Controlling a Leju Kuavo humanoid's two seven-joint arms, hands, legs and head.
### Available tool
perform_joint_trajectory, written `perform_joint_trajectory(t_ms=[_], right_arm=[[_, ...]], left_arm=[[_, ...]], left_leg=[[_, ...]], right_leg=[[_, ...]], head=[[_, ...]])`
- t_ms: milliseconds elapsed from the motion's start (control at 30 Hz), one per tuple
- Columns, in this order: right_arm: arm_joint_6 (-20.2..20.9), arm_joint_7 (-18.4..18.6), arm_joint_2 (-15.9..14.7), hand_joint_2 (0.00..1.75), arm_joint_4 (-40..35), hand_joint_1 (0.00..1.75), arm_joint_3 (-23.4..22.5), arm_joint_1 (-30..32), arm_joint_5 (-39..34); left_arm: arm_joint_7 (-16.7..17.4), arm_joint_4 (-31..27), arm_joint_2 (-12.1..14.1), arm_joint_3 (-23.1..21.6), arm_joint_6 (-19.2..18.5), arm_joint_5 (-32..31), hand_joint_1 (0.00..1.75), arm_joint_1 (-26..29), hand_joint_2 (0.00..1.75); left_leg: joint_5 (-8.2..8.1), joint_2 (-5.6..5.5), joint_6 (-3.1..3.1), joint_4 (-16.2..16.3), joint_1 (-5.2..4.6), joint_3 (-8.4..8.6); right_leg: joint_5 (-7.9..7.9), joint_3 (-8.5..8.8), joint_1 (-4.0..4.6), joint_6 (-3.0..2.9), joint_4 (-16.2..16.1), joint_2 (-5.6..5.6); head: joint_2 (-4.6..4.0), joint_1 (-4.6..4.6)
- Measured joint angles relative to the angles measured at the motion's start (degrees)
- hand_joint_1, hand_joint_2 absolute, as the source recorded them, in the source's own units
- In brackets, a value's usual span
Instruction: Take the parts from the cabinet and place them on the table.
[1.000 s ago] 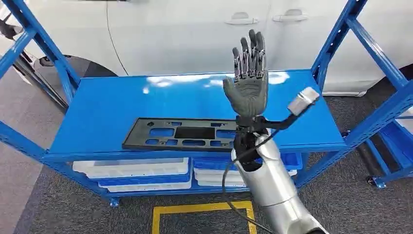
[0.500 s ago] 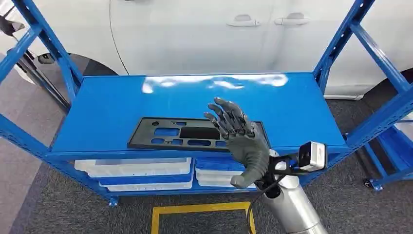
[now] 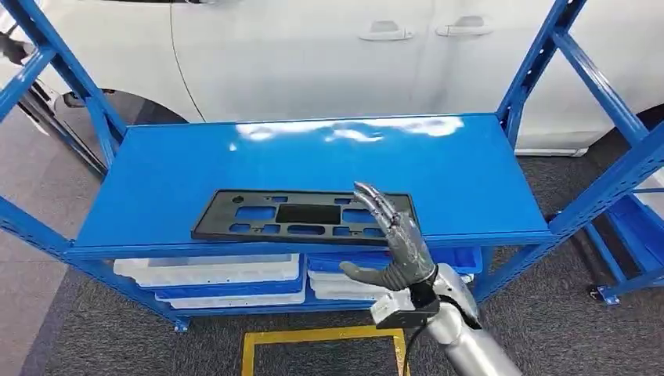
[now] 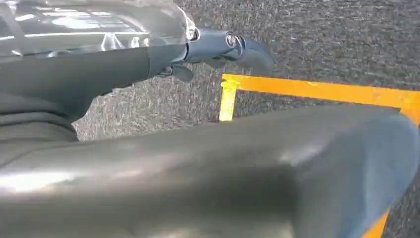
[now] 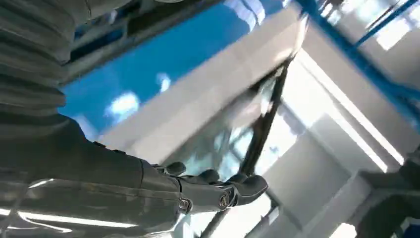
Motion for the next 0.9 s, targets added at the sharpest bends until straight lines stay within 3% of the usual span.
perform_joint_trajectory(t_ms=[67,100,133,200,267,300,400,467,500,600,633,667,700,767,800,900], right_arm=[[-4.3,0.2,0.0,1.75,0.9,0.0,0.6,1.0,2.8],[-6.2,0.5,0.0,1.75,1.2,0.0,0.7,1.6,4.3],[-11.0,1.3,0.0,1.75,1.6,0.0,0.9,2.4,8.3],[-18.4,3.9,0.0,1.75,2.3,0.0,1.6,3.3,16.2],[-21.0,5.3,0.0,1.75,2.9,0.0,2.5,3.6,20.5],[-21.3,5.5,0.0,1.75,3.2,0.0,2.9,3.8,21.1],[-21.4,5.9,0.0,1.75,3.8,0.0,3.4,4.1,22.1],[-21.4,6.5,0.0,1.75,4.1,0.0,3.5,4.1,24.5],[-21.5,6.6,0.0,1.75,4.3,0.0,3.5,4.1,25.7],[-21.6,7.5,-0.2,1.75,5.2,0.0,3.6,4.6,29.0],[-21.6,8.1,-0.2,1.75,5.5,0.0,3.8,4.7,30.3],[-21.6,9.0,-0.4,1.75,5.8,0.0,4.1,4.8,31.9],[-21.6,10.5,-0.6,1.75,6.2,0.0,4.5,4.6,34.1],[-21.6,13.2,-1.0,1.75,7.1,0.0,5.5,3.9,38.0],[-21.6,14.0,-1.2,1.75,7.5,0.0,6.1,3.4,38.9],[-21.7,15.0,-1.5,1.75,8.3,0.0,7.0,3.0,39.9]], left_arm=[[0.0,0.0,-0.1,0.0,0.0,-0.2,0.0,0.0,0.0],[0.0,0.0,-0.1,0.0,0.0,-0.2,0.0,0.1,0.0],[0.0,0.0,-0.1,0.0,0.1,-0.5,0.0,0.1,0.0],[-0.1,0.0,-0.1,0.0,0.2,-0.6,0.0,0.2,0.0],[-0.4,0.0,0.0,0.0,0.2,-0.7,0.0,0.1,0.0],[-0.4,0.0,0.0,0.0,0.2,-0.8,0.0,0.0,0.0],[-0.5,0.0,0.0,0.0,0.2,-0.9,0.0,0.1,0.0],[-0.7,0.0,-0.1,0.0,0.0,-1.1,0.0,0.2,0.0],[-1.0,0.0,0.0,0.0,-0.2,-1.2,0.0,0.1,0.0],[-1.2,0.0,0.1,0.0,-0.4,-1.4,0.0,0.1,0.0],[-1.2,0.0,0.1,0.0,-0.4,-1.5,0.0,0.2,0.0],[-1.2,0.0,0.2,0.0,-0.5,-1.6,0.0,0.2,0.0],[-1.2,0.0,0.2,0.0,-0.5,-1.7,0.0,0.2,0.0],[-1.3,0.0,0.2,0.0,-0.9,-1.8,0.0,0.2,0.0],[-1.4,0.0,0.2,0.0,-1.0,-1.9,0.0,0.1,0.0],[-1.5,0.0,0.2,0.0,-1.1,-1.9,0.0,0.1,0.0]], left_leg=[[-4.74,0.0,-0.32,9.3,0.04,-4.15],[-6.17,0.0,-0.44,13.5,0.04,-6.13],[-6.11,0.0,-0.48,15.3,0.04,-7.03],[-2.78,0.0,-0.16,10.9,0.02,-4.99],[2.11,0.01,0.56,0.8,-0.05,0.07],[1.77,0.03,0.95,-1.8,-0.25,1.21],[1.73,-0.13,1.33,-2.4,-0.6,1.19],[2.41,0.01,2.23,-3.2,0.06,1.56],[2.52,0.0,2.54,-3.4,-0.04,1.61],[2.6,0.04,2.78,-3.4,-0.21,1.37],[2.6,0.04,2.78,-3.3,-0.22,1.32],[2.6,0.03,2.78,-3.3,-0.22,1.33],[2.58,-0.02,2.75,-3.2,-0.21,1.37],[2.43,-0.08,2.51,-3.1,-0.22,1.54],[2.33,-0.08,2.3,-2.9,-0.24,1.46],[2.21,-0.1,1.31,-2.7,-0.54,1.23]], right_leg=[[-0.07,0.0,0.14,-0.27,0.0,-0.15],[-0.13,-0.03,0.25,-0.35,0.0,-0.17],[-0.13,0.02,0.33,-0.35,0.1,-0.18],[-0.19,0.18,0.39,-0.36,0.1,-0.12],[-0.32,0.49,0.4,-0.19,0.1,0.03],[-0.42,0.42,0.57,0.04,0.2,0.06],[-0.2,0.14,0.58,1.09,0.1,0.05],[-0.57,0.23,0.55,1.76,0.3,0.11],[-2.05,-0.45,0.54,1.99,2.1,0.05],[-8.52,-6.71,0.32,2.39,15.4,0.05],[-8.97,-8.04,0.32,2.47,18.1,0.05],[-7.95,-8.02,0.28,2.53,17.9,0.04],[-5.84,-6.57,0.24,2.5,15.0,0.03],[-0.86,-1.28,0.22,2.11,4.4,0.02],[-0.58,0.5,0.33,1.74,0.4,0.03],[-0.52,0.33,0.74,1.02,0.3,0.12]], head=[[-0.02,0.02],[-0.02,0.02],[0.0,0.02],[-0.02,0.02],[0.0,0.02],[-0.02,0.02],[0.0,0.02],[0.0,0.0],[-0.02,0.02],[-0.02,0.02],[-0.02,0.02],[-0.02,0.02],[-0.02,0.02],[-0.02,0.02],[-0.02,0.02],[0.0,0.02]])
